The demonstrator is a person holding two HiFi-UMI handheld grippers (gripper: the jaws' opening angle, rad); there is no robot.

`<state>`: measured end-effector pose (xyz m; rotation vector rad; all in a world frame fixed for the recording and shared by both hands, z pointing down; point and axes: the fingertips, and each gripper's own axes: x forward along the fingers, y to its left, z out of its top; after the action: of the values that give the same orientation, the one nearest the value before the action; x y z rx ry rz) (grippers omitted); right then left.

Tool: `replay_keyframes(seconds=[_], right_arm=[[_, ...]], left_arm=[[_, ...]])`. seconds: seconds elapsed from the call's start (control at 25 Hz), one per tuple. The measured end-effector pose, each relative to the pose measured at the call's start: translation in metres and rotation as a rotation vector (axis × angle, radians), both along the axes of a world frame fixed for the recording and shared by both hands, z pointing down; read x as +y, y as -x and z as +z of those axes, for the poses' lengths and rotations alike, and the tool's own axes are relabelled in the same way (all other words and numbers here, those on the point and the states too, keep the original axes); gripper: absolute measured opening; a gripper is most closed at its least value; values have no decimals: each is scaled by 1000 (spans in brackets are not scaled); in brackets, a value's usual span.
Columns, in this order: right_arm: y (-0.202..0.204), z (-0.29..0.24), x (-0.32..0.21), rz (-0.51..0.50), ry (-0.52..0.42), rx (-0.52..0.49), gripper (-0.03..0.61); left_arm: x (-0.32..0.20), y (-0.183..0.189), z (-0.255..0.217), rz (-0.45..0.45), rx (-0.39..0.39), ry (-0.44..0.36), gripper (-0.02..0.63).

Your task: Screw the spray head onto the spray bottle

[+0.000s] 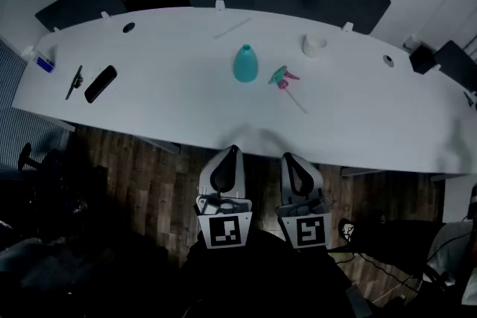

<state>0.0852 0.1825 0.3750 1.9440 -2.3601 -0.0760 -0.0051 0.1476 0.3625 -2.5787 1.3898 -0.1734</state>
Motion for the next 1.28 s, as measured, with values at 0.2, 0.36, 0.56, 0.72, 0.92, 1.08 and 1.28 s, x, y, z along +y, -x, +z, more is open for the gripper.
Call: replay_keyframes(seconds=[0.2, 0.36, 0.56, 0.72, 0.92, 1.08, 1.28], right_arm=[[-7, -9, -68, 26, -9, 18, 6], [-6, -13, -125, 51, -19, 29, 6], [-8, -17, -176, 91, -46, 21, 6], [-11, -18, -201, 76, -53, 34, 6], [-25, -9, -224, 62, 2, 24, 6], [-39, -10, -234, 53, 24, 22, 6], [-52, -2, -236, 56, 60, 33, 6]], left_arm=[[-69, -5, -3, 17, 28, 29, 5], [-128, -6, -5, 57, 27, 8, 5], [-183, -12, 7, 95, 68, 61, 5], [-205, -22, 14, 115, 51, 58, 5], [-228, -26, 42, 70, 29, 142, 5], [-240, -34, 65, 83, 95, 245, 59], [-267, -60, 106, 153, 3, 369, 400]])
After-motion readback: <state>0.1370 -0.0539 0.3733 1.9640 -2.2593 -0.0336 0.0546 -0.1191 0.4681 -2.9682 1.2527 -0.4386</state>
